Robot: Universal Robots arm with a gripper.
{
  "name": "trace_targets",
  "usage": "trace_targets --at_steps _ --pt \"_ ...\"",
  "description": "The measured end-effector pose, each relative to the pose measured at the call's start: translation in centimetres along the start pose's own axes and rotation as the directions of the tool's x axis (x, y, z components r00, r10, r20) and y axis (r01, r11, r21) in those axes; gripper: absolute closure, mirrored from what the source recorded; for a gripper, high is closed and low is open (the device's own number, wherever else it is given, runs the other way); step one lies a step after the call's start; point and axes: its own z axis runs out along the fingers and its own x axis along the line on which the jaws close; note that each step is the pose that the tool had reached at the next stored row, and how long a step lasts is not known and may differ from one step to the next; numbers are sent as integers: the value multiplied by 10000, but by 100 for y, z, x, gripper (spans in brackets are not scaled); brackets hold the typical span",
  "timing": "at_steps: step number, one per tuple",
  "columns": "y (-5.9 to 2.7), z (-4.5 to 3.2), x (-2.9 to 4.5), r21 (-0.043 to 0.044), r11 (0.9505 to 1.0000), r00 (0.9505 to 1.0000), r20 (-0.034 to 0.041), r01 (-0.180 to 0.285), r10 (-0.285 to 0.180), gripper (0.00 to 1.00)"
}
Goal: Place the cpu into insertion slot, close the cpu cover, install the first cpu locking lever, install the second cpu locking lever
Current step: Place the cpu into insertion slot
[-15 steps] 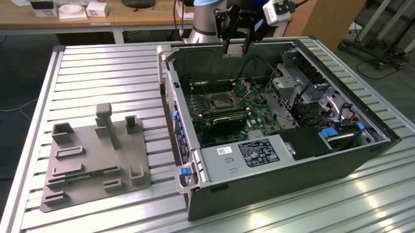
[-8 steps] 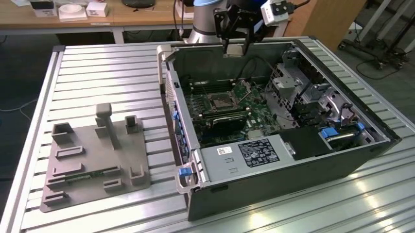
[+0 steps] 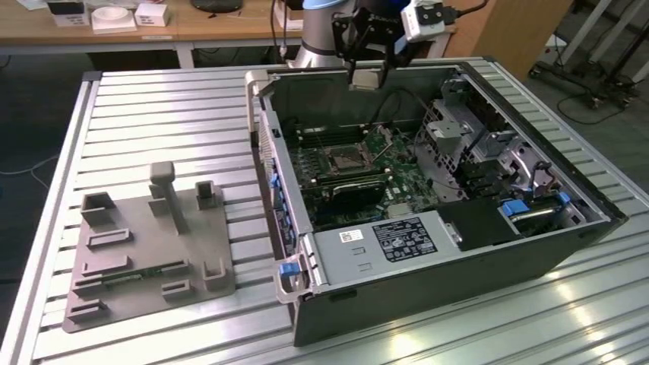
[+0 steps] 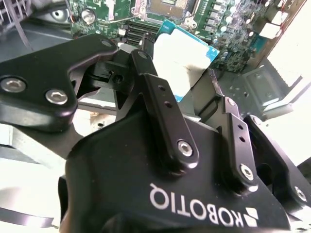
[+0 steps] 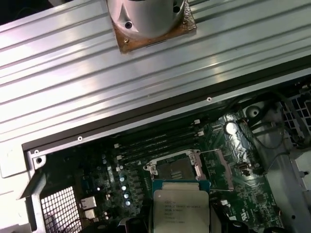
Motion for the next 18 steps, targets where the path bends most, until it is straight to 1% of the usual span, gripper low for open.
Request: trace_targets --at_steps 3,5,18 --pt "-1 6 0 -11 9988 9988 44 -484 485 46" --pt "-1 7 1 -14 9982 9982 54 -605 606 46" --pt "-1 8 1 -16 9979 9979 58 -647 647 46"
